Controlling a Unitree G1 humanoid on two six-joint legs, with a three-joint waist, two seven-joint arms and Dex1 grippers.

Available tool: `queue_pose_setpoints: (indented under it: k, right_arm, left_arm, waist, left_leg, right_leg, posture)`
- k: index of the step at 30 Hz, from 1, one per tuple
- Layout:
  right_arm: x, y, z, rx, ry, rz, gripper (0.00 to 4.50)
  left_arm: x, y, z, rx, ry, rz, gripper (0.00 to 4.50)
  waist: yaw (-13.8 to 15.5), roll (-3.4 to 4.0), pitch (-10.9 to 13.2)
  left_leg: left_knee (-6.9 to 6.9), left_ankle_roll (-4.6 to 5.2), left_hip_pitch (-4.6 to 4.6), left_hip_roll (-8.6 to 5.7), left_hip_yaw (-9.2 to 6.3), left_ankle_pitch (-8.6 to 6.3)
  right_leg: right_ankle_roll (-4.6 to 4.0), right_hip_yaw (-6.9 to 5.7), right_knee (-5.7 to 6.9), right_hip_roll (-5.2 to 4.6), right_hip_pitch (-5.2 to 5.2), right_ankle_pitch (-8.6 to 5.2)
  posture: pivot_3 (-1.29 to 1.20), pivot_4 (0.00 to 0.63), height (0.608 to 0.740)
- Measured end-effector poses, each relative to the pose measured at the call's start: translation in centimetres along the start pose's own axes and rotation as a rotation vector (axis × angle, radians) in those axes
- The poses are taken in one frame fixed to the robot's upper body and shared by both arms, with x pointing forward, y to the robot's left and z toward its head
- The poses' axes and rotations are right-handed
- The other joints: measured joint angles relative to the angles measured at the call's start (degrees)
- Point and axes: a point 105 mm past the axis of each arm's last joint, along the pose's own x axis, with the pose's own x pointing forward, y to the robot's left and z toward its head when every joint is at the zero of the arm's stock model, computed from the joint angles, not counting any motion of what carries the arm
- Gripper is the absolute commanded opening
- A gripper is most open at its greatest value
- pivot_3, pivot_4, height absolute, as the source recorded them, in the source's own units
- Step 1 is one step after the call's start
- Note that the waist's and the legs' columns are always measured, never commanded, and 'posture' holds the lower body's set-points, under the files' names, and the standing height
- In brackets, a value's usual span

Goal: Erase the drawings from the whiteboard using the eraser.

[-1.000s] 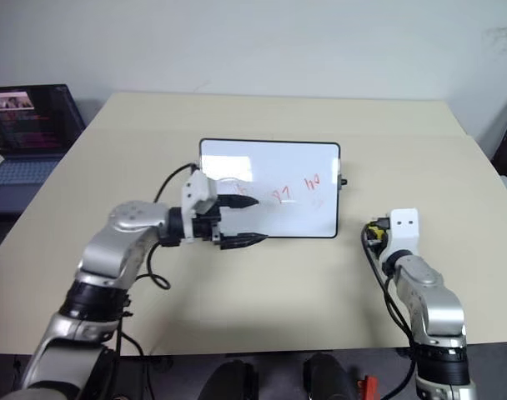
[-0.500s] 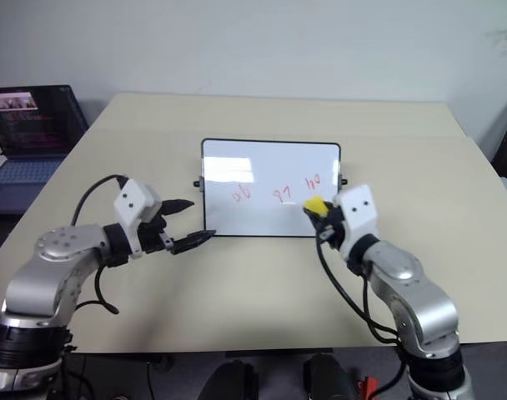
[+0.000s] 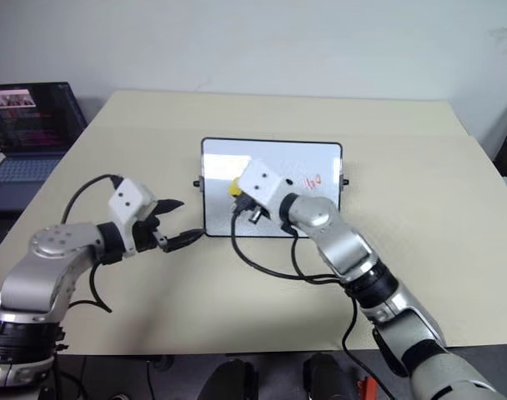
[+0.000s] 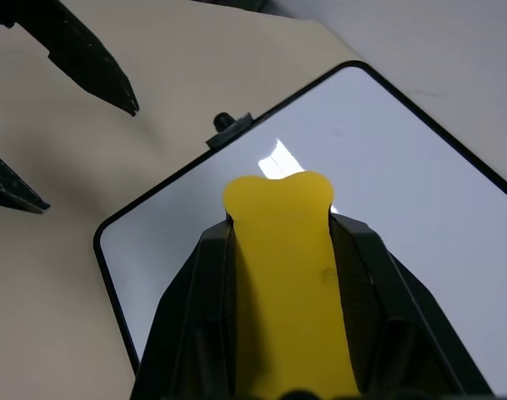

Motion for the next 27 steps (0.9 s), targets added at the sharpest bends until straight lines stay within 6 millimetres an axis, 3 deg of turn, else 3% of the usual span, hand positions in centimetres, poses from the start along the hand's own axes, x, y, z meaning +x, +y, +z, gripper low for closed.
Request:
queue_pose_setpoints:
  k: [8, 12, 21, 27]
  right_arm:
    - [3.1, 0.0, -0.8, -0.031, 0.048, 0.047, 1.25]
    - [3.5, -0.1, -2.8, 0.022, 0.108, 0.075, 1.25]
    - [3.7, -0.1, -3.1, 0.01, 0.112, 0.135, 1.25]
    - [4.0, -3.1, -2.2, 0.053, 0.095, 0.034, 1.25]
  left_arm:
    - [0.3, -0.2, -0.1, 0.013, 0.01, -0.013, 4.5]
    - [0.4, -0.3, -0.1, 0.017, 0.009, -0.013, 4.5]
    - [0.6, -0.7, -0.6, 0.006, 0.013, -0.009, 4.5]
    - [0.6, -0.7, -0.7, 0.008, 0.012, -0.005, 4.5]
  waist:
    - [-0.02, 0.0, 0.0]
    - [-0.01, 0.0, 0.0]
    - [-0.04, 0.0, 0.0]
    - [0.13, 0.01, 0.01]
  left_leg:
    - [0.0, 0.0, 0.01, 0.01, -0.01, 0.0]
    - [0.0, 0.0, 0.0, -0.02, 0.01, 0.0]
    - [0.01, 0.0, 0.07, -0.01, -0.02, 0.0]
    - [0.04, -0.01, 0.12, -0.02, -0.05, 0.01]
  right_leg:
    - [-0.01, -0.02, 0.04, -0.02, 0.0, 0.01]
    - [-0.02, -0.01, 0.03, -0.1, 0.0, 0.01]
    - [-0.04, -0.04, 0.13, -0.1, 0.02, 0.02]
    - [-0.14, -0.08, 0.19, -0.11, 0.06, 0.09]
  posture:
    - [0.0, 0.15, 0.74]
    - [0.0, 0.15, 0.74]
    - [0.0, 0.15, 0.74]
    - [0.0, 0.15, 0.74]
